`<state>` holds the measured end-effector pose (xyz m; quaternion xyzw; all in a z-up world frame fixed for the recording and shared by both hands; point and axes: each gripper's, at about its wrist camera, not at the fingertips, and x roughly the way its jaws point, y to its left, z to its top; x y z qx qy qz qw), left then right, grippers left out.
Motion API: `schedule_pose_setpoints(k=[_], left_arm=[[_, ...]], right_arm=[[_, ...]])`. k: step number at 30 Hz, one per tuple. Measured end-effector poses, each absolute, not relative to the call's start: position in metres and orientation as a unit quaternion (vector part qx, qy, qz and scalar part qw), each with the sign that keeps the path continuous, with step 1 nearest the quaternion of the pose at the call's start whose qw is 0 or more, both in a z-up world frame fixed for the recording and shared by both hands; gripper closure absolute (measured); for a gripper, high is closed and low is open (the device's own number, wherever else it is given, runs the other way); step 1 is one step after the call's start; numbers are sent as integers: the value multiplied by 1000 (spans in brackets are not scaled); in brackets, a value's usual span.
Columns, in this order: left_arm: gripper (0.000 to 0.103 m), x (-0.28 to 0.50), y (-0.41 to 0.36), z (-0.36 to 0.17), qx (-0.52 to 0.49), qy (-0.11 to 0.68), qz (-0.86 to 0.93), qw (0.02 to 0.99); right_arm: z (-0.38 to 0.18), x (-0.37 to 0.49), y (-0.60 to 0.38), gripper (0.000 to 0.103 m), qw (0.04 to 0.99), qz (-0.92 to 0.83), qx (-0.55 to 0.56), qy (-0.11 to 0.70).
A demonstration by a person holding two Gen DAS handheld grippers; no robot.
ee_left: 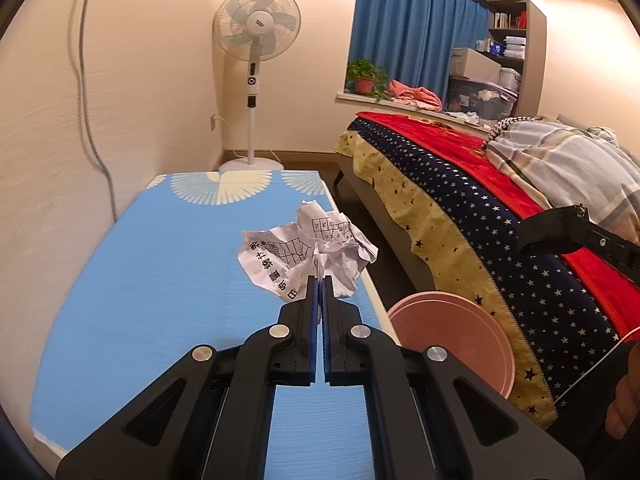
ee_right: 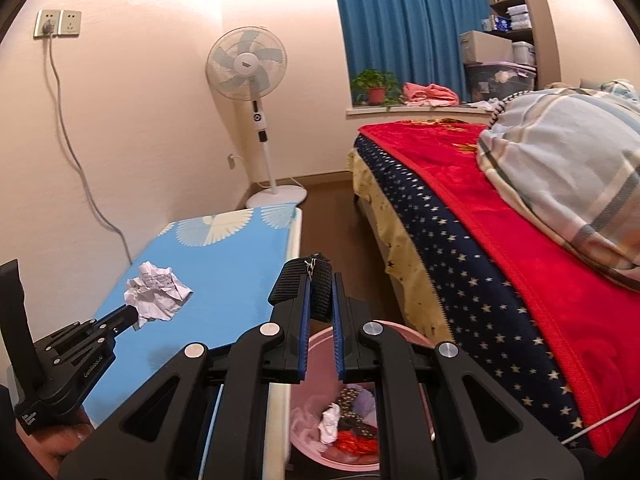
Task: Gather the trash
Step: 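Carry the paper and black pouch over the pink bucket with both tools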
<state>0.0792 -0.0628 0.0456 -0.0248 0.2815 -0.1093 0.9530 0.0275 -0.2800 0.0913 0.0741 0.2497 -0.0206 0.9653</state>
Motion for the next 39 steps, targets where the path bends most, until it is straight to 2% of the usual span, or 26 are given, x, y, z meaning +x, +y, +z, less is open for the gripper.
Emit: schedule_pose_setpoints(k=[39], left_arm=[[101, 95, -161, 9, -4, 310, -210, 927]], right_arm=[[61, 43, -309, 93, 947, -96, 71, 299]])
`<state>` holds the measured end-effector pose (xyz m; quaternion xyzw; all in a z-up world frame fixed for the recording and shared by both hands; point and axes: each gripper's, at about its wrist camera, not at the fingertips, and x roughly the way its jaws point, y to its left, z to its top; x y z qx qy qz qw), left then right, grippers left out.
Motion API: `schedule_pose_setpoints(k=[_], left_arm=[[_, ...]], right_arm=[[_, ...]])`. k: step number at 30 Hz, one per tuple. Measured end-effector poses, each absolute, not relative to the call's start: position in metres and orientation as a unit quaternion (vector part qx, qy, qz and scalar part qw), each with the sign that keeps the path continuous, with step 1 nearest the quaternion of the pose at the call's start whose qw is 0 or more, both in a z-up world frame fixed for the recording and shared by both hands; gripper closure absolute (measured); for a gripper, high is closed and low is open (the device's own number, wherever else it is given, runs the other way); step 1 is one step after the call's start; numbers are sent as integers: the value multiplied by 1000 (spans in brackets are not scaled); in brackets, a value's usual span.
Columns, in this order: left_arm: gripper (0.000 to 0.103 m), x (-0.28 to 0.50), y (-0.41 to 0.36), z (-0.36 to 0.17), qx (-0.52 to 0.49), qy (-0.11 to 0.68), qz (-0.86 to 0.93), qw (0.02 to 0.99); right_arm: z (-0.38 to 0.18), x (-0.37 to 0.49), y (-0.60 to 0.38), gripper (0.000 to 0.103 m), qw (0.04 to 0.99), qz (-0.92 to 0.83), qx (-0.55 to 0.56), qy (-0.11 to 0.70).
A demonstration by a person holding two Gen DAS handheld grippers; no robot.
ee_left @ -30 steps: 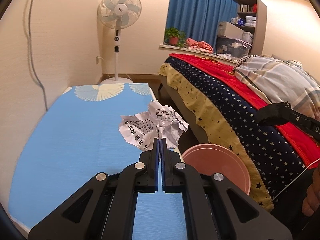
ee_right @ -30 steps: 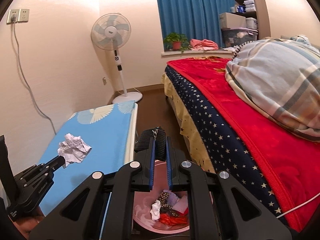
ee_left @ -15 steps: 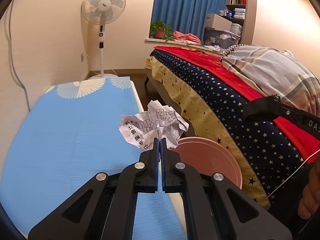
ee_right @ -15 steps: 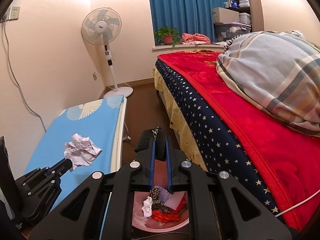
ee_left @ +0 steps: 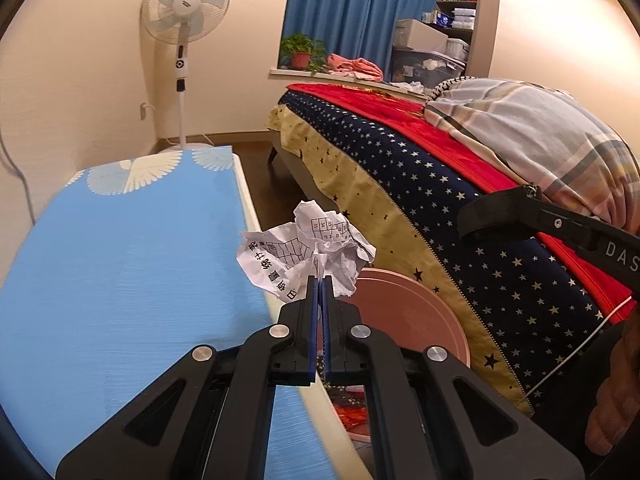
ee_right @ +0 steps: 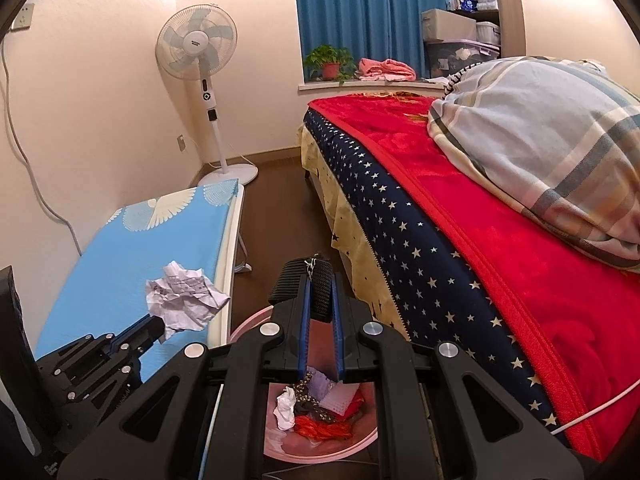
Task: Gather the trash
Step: 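Carry the paper and black pouch over the pink bucket with both tools, then open both tools over the bucket to drop the paper and pouch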
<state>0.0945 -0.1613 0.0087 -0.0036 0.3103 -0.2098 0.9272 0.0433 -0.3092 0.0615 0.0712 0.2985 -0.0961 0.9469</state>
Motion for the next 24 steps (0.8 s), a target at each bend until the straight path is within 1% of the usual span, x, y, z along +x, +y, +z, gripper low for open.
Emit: schedule_pose_setpoints(k=[15, 18, 20, 21, 22, 23, 24], left_arm=[[101, 103, -179, -10, -4, 334, -236, 913], [101, 105, -180, -12, -5, 337, -243, 909], [100, 106, -183, -14, -6, 342, -252, 905], [94, 107, -184, -16, -3, 346, -254, 903], [84, 107, -185, -16, -1, 348, -254, 903], [81, 106, -184, -16, 0, 346, -253, 903], [80, 105, -183, -14, 0, 344, -252, 905]], right_arm=[[54, 51, -310, 92, 941, -108, 69, 314], [52, 53, -310, 91, 940, -109, 69, 317], [51, 54, -311, 83, 938, -118, 66, 320], [51, 53, -312, 78, 937, -124, 67, 319], [51, 52, -313, 65, 937, -127, 70, 318], [51, 51, -315, 59, 937, -130, 72, 317], [52, 49, -317, 57, 937, -135, 75, 314]])
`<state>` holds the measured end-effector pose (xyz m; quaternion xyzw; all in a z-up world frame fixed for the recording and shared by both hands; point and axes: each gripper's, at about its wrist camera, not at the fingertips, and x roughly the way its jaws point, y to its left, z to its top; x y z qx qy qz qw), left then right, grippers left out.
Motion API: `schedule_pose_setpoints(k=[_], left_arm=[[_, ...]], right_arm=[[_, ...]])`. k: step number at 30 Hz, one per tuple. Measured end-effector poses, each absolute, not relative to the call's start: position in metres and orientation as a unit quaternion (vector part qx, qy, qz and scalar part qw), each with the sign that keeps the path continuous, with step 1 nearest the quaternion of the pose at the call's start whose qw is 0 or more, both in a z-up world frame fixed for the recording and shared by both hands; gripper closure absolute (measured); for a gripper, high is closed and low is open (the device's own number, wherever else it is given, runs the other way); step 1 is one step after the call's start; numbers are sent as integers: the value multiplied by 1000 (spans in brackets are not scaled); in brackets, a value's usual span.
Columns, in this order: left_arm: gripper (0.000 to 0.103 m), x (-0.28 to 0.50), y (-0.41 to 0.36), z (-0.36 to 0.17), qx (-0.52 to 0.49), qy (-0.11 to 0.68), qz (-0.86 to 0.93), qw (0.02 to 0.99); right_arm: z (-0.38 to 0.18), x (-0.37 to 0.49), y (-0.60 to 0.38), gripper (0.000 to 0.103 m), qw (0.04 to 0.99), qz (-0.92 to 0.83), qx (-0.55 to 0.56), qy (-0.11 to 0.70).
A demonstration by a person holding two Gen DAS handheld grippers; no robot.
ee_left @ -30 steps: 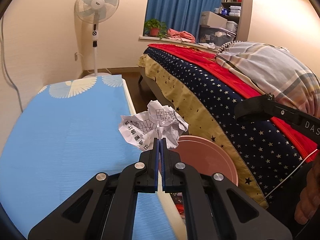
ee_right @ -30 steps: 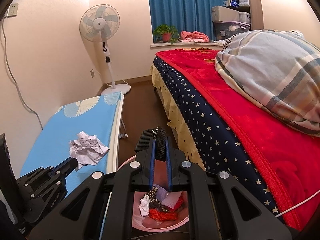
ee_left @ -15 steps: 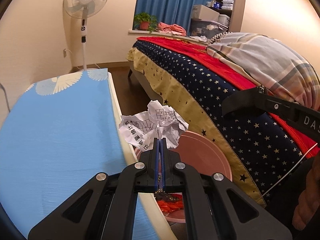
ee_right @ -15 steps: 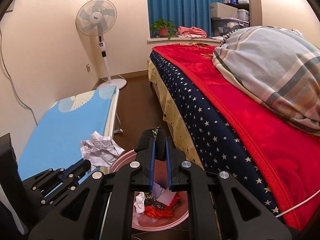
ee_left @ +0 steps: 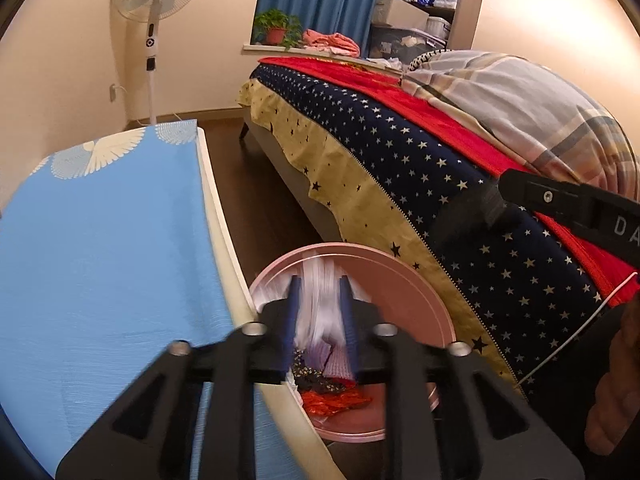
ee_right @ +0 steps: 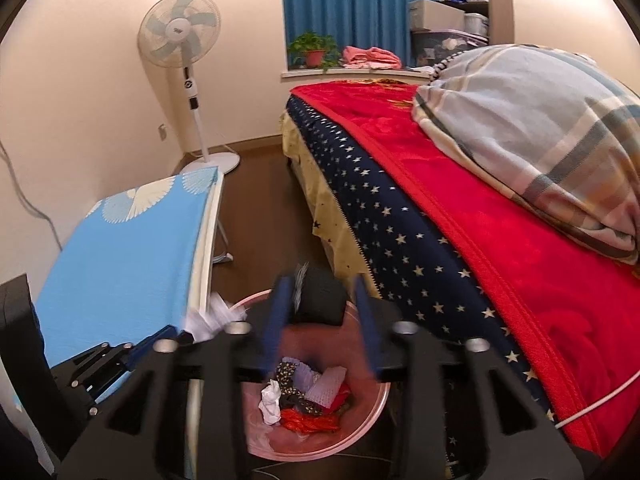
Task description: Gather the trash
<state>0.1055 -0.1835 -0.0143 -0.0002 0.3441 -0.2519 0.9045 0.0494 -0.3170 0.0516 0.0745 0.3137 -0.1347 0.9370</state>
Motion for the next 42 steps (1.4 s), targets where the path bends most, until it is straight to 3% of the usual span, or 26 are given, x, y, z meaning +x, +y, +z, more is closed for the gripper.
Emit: schedule_pose_setpoints(k=[7, 12, 14, 18, 25, 26, 34, 42], left_arm=[[80, 96, -160, 8, -10, 316, -228, 921], [80, 75, -135, 37, -12, 279, -207, 938], [75, 63, -122, 51, -20, 262, -201, 944], [60, 34, -104, 66, -16, 238, -189, 953], [11, -22, -72, 76, 8, 218, -153, 964], [8, -30, -65, 76, 11, 217, -139, 966], [8, -52, -6, 60, -16, 257, -46, 965], [8, -43, 7, 43, -16, 270, -12, 963]], right_arm=[[58, 38, -327, 51, 939, -145, 102, 295], [69, 24, -320, 35, 947, -130, 101, 275], [73, 17, -314, 25, 951, -120, 97, 267], [77, -3, -293, 15, 959, -89, 80, 255], [74, -32, -246, 5, 966, -58, 48, 246], [73, -36, -241, 5, 967, -59, 49, 245], [52, -55, -205, 5, 959, -69, 35, 273], [41, -48, -182, 5, 955, -66, 23, 288]])
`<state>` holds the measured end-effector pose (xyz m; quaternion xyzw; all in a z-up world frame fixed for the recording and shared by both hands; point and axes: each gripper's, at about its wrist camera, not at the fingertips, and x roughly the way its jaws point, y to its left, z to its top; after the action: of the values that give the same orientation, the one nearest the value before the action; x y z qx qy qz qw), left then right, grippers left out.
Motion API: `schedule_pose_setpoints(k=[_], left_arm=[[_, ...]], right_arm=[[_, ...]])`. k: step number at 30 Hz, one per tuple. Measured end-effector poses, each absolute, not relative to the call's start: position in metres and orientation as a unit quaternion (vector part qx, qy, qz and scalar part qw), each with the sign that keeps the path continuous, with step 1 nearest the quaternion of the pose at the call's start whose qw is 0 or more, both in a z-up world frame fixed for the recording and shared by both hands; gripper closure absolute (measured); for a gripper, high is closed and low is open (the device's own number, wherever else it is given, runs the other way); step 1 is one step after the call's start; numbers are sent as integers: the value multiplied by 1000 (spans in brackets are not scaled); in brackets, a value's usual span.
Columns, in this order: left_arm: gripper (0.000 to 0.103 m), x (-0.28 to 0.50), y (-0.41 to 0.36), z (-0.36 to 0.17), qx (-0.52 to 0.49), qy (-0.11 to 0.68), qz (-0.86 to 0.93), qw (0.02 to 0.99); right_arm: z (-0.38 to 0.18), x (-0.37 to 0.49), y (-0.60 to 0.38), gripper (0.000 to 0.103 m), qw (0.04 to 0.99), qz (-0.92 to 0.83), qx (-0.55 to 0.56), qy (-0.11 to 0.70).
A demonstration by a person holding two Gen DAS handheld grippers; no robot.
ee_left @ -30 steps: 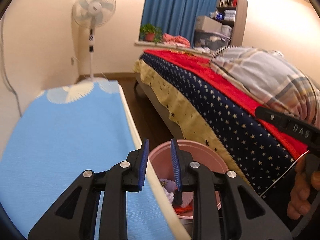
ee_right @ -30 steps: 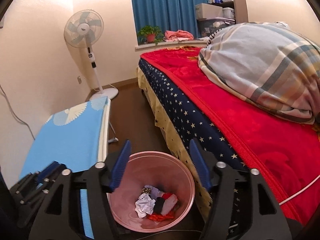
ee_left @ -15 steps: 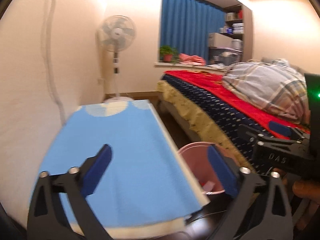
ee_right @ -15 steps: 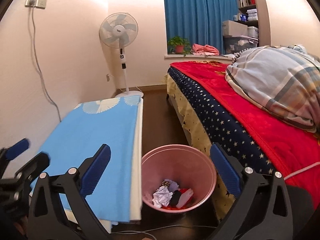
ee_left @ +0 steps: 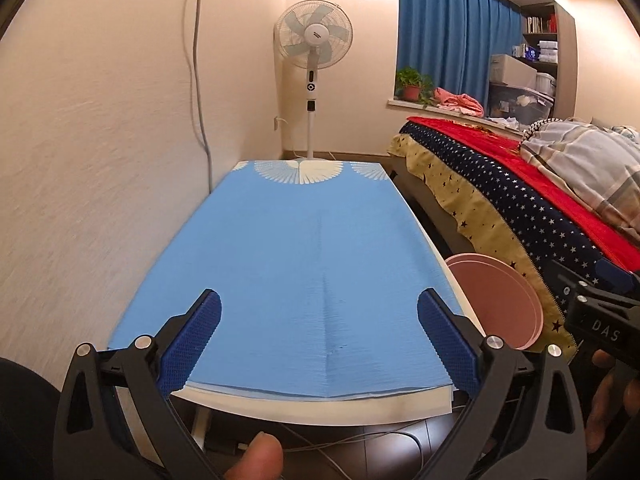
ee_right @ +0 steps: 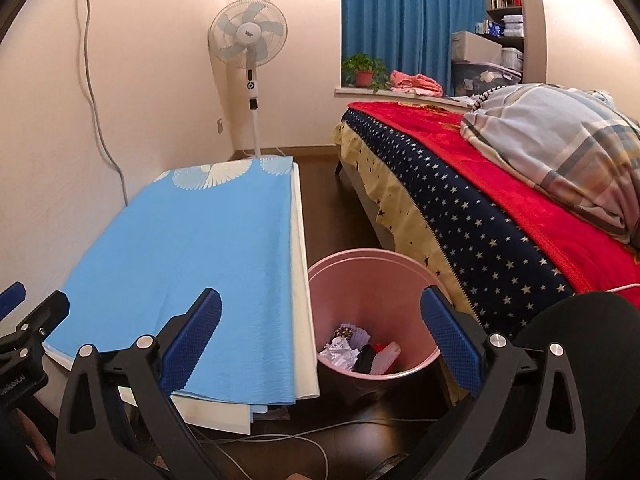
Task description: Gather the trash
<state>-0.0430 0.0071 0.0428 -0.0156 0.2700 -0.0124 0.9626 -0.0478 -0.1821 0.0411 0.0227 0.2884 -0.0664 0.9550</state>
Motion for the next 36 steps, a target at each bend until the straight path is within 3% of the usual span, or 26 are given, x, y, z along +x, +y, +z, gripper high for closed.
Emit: schedule_pose_setpoints(k=[36], left_arm=[[8, -52, 17, 33, -31, 278, -18, 960]], right_arm=[[34, -45, -158, 5, 954, -63, 2, 291]])
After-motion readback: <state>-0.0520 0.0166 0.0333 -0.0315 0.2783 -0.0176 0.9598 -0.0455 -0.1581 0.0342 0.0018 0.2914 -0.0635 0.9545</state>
